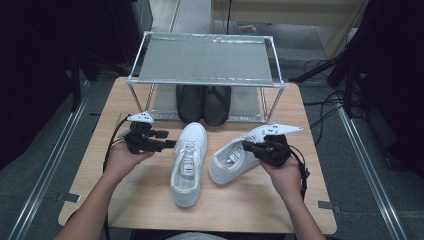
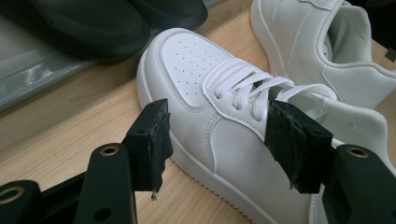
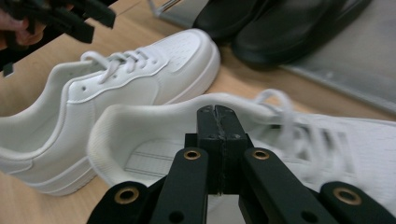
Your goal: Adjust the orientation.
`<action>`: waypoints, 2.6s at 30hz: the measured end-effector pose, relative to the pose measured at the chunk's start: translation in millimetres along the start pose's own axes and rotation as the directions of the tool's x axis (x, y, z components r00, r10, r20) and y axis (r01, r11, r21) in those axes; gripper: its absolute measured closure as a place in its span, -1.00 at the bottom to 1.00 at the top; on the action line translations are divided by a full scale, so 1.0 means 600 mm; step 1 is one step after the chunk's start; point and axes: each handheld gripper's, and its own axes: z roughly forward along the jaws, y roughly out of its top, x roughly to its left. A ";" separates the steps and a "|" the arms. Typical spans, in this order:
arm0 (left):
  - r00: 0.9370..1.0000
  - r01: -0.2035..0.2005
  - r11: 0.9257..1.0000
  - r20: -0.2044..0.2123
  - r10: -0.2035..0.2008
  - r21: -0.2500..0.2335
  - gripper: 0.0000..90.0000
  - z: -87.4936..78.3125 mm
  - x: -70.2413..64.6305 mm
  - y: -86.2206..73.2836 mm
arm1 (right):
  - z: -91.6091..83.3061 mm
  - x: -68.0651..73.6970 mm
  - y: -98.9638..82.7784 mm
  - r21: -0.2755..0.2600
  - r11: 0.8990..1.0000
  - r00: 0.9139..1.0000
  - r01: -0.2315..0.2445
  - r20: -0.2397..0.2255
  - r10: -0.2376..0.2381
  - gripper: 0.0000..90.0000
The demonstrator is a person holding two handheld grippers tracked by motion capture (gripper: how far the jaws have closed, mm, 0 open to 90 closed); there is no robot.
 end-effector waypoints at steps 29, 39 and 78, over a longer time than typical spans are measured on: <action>1.000 0.008 1.000 0.013 -0.008 0.004 -0.11 0.002 -0.002 -0.002 | 0.064 0.052 -0.047 0.178 0.984 0.993 0.031 -0.120 -0.010 1.00; 1.000 0.012 1.000 0.020 -0.012 -0.006 -0.10 0.004 -0.004 -0.001 | 0.025 0.058 -0.081 0.206 0.978 0.991 0.001 -0.134 0.027 1.00; 1.000 0.009 1.000 0.019 -0.010 0.006 -0.11 0.008 -0.004 -0.001 | -0.016 -0.049 -0.063 0.140 0.985 0.993 -0.104 0.072 0.095 1.00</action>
